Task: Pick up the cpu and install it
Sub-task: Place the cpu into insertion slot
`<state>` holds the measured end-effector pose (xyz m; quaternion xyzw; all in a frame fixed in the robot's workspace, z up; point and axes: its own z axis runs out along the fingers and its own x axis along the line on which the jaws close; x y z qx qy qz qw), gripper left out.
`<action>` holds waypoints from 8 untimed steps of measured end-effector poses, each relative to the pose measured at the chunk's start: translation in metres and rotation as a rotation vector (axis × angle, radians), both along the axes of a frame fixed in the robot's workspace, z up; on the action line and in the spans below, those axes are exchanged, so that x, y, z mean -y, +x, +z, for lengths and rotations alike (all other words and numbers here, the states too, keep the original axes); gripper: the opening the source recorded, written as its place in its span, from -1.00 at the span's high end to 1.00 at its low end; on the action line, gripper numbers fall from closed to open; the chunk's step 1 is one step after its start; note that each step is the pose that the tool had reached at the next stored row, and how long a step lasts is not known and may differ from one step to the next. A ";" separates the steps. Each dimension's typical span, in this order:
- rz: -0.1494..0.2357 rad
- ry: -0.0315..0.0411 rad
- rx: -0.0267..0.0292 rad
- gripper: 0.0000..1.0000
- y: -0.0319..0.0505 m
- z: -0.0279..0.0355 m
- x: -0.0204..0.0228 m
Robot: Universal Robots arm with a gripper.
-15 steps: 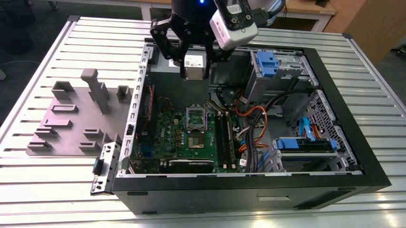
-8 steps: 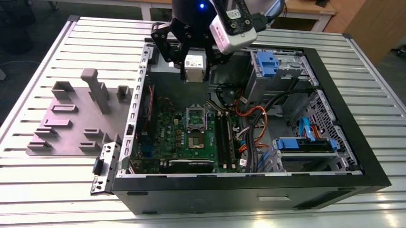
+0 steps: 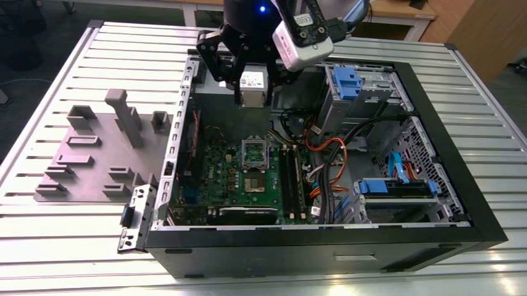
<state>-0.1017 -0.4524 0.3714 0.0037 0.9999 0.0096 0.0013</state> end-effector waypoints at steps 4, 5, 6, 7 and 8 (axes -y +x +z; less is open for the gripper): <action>0.000 0.0000 0.0000 0.06 0.0002 -0.0010 0.0000; 0.000 0.0001 0.0000 0.06 0.0002 -0.0015 0.0000; 0.000 0.0000 0.0000 0.06 0.0002 -0.0020 0.0000; 0.000 0.0000 0.0000 0.06 0.0002 -0.0025 0.0000; 0.000 0.0000 0.0000 0.06 0.0002 -0.0031 0.0000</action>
